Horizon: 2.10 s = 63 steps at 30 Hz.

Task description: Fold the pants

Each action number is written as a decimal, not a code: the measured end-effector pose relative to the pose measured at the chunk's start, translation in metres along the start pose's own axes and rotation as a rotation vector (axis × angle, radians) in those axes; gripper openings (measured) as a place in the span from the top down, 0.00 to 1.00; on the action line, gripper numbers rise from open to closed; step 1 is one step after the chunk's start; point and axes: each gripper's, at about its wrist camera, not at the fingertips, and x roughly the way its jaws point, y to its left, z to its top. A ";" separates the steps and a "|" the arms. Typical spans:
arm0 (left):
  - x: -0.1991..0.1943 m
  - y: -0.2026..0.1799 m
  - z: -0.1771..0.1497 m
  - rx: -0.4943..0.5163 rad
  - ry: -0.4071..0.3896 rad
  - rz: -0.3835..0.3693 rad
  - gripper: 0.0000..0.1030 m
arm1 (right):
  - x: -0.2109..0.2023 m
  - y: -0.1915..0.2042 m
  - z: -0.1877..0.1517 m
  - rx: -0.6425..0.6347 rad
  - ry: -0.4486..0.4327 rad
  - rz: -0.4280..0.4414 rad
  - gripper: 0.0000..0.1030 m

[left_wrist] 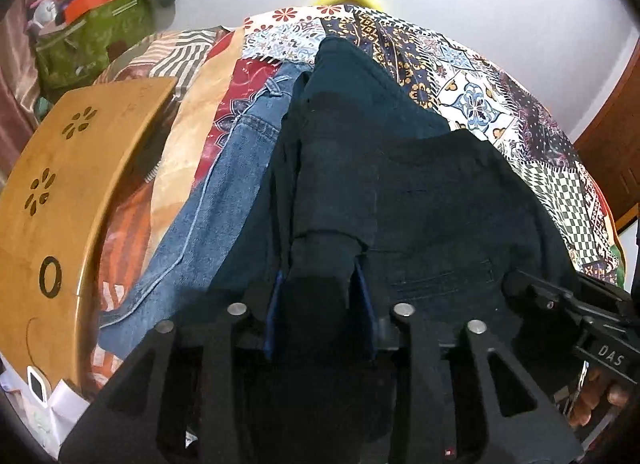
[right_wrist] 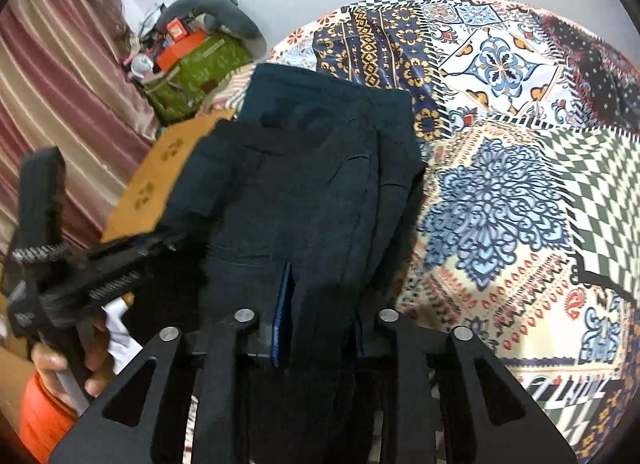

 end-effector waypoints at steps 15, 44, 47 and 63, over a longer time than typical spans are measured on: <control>-0.175 -0.039 -0.028 0.065 -0.168 0.005 0.61 | -0.178 0.043 -0.025 -0.187 -0.312 -0.043 0.71; -0.477 -0.136 -0.231 0.160 -0.808 0.076 0.01 | -0.403 0.143 -0.177 -0.228 -0.872 -0.105 0.00; -0.480 -0.138 -0.235 0.160 -0.811 0.061 0.00 | -0.403 0.146 -0.179 -0.243 -0.866 -0.137 0.00; -0.477 -0.139 -0.241 0.174 -0.808 0.054 0.00 | -0.400 0.143 -0.192 -0.254 -0.843 -0.156 0.00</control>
